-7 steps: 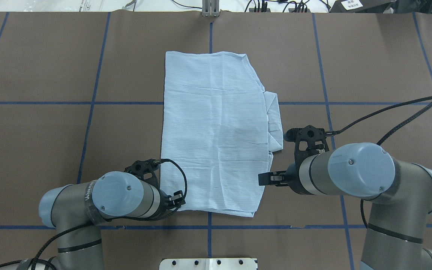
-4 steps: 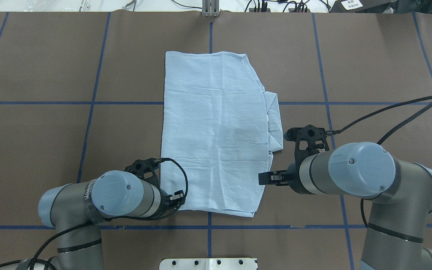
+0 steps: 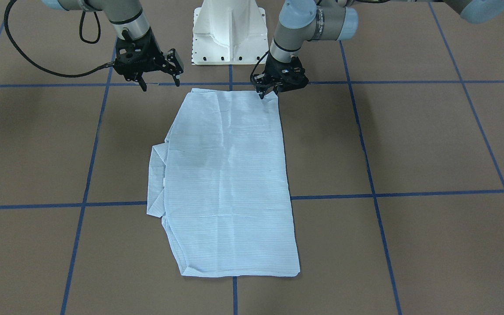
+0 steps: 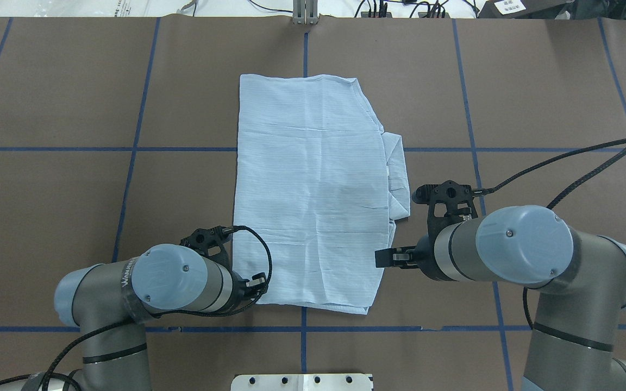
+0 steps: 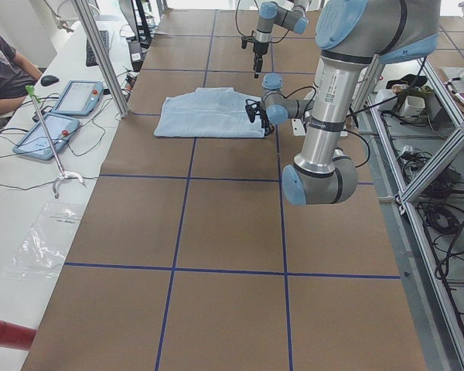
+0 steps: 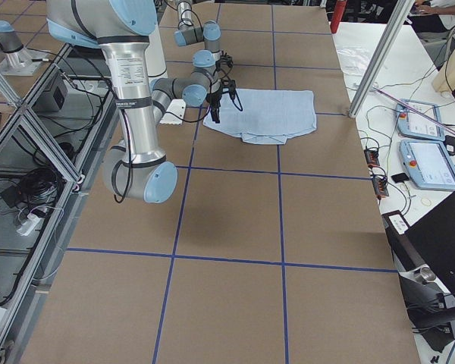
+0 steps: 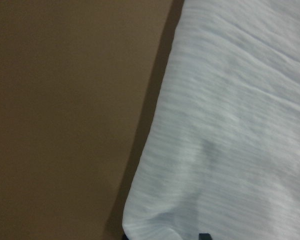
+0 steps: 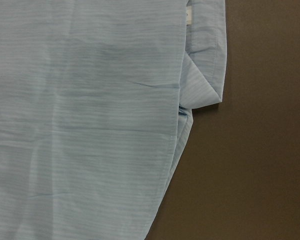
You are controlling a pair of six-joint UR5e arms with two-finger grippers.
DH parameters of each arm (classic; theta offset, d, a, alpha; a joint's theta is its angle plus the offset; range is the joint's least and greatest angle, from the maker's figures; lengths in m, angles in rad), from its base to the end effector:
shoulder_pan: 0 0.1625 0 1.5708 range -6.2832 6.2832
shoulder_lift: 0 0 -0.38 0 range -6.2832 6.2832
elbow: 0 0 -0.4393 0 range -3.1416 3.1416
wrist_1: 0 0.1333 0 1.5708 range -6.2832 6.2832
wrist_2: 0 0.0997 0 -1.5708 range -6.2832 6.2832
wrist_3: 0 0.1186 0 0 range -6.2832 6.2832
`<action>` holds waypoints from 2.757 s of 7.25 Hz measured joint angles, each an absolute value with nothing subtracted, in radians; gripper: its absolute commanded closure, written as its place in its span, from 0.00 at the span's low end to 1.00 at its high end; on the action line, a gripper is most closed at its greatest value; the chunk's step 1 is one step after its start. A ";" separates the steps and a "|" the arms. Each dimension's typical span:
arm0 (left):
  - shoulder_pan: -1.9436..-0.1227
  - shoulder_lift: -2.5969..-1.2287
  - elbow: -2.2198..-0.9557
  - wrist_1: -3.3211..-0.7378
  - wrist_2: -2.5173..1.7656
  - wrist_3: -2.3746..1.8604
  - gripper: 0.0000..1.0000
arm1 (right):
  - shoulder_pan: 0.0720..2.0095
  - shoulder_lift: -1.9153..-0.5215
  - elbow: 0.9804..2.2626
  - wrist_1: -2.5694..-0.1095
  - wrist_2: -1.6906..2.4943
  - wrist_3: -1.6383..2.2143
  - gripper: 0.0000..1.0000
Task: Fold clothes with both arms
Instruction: 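Lower both grippers onto the near corners of the folded shirt, then grasp the near corners of the shirt with the left and right grippers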
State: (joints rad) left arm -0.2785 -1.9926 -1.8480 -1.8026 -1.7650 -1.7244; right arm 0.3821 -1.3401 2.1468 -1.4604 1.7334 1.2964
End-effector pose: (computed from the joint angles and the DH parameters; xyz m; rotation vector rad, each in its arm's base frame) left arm 0.5895 -0.2834 0.2160 -0.1222 0.9410 -0.3090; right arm -0.4626 -0.3089 0.2073 0.1520 -0.9146 0.0253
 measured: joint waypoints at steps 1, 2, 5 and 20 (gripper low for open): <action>-0.282 -1.993 -1.848 -1.799 -1.765 -1.724 0.49 | 0.382 -1.340 2.146 -1.460 1.733 1.295 0.00; -0.284 -1.993 -1.848 -1.797 -1.766 -1.724 0.52 | 0.382 -1.341 2.146 -1.460 1.733 1.295 0.00; -0.285 -1.993 -1.848 -1.791 -1.766 -1.724 1.00 | 0.382 -1.343 2.145 -1.460 1.733 1.293 0.00; -0.291 -2.005 -1.930 -1.787 -1.769 -1.765 1.00 | 0.228 -1.116 1.940 -1.575 1.666 2.088 0.00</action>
